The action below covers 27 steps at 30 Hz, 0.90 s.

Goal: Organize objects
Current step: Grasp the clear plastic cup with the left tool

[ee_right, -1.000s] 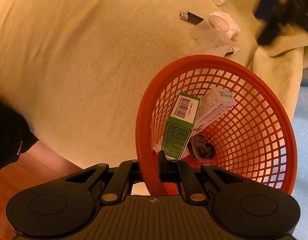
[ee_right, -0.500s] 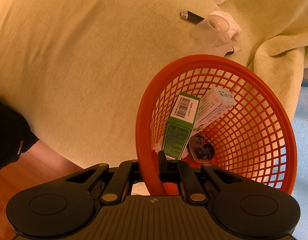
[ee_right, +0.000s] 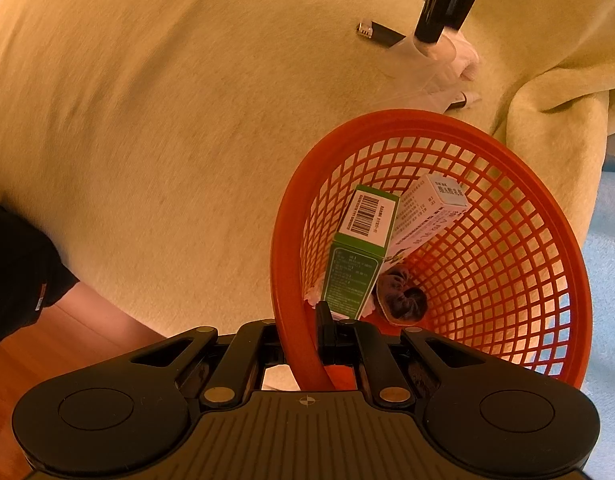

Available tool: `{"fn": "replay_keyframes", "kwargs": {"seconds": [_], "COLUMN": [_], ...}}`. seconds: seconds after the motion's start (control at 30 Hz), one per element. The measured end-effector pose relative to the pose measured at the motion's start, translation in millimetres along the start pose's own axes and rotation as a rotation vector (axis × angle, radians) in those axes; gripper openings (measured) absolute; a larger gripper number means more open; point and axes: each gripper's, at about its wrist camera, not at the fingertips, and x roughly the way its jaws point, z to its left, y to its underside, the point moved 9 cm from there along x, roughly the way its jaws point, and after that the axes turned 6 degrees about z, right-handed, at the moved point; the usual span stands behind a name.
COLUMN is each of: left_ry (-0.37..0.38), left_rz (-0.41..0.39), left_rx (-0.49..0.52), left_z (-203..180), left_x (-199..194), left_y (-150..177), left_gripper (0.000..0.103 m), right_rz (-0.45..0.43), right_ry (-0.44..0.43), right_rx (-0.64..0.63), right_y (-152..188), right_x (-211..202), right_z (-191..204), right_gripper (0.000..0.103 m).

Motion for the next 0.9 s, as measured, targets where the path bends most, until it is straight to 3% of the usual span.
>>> {"fn": "replay_keyframes", "kwargs": {"seconds": [0.43, 0.57, 0.9], "left_ry": [-0.02, -0.013, -0.009], "left_rz": [0.012, 0.023, 0.036], "left_rx": [-0.014, -0.006, 0.012], "left_z": [5.2, 6.0, 4.1], "left_x": [35.6, 37.7, 19.8], "left_y": [-12.0, -13.1, -5.3], "left_gripper": [0.049, 0.032, 0.031], "right_rz": [-0.014, -0.015, -0.015], "right_ry": [-0.01, -0.013, -0.014], "right_rx": [0.011, 0.01, 0.011], "right_y": [-0.7, -1.3, 1.4], "right_x": [0.6, 0.4, 1.0], "right_z": [-1.1, -0.3, -1.7], "right_gripper": [0.003, 0.003, 0.003]}}
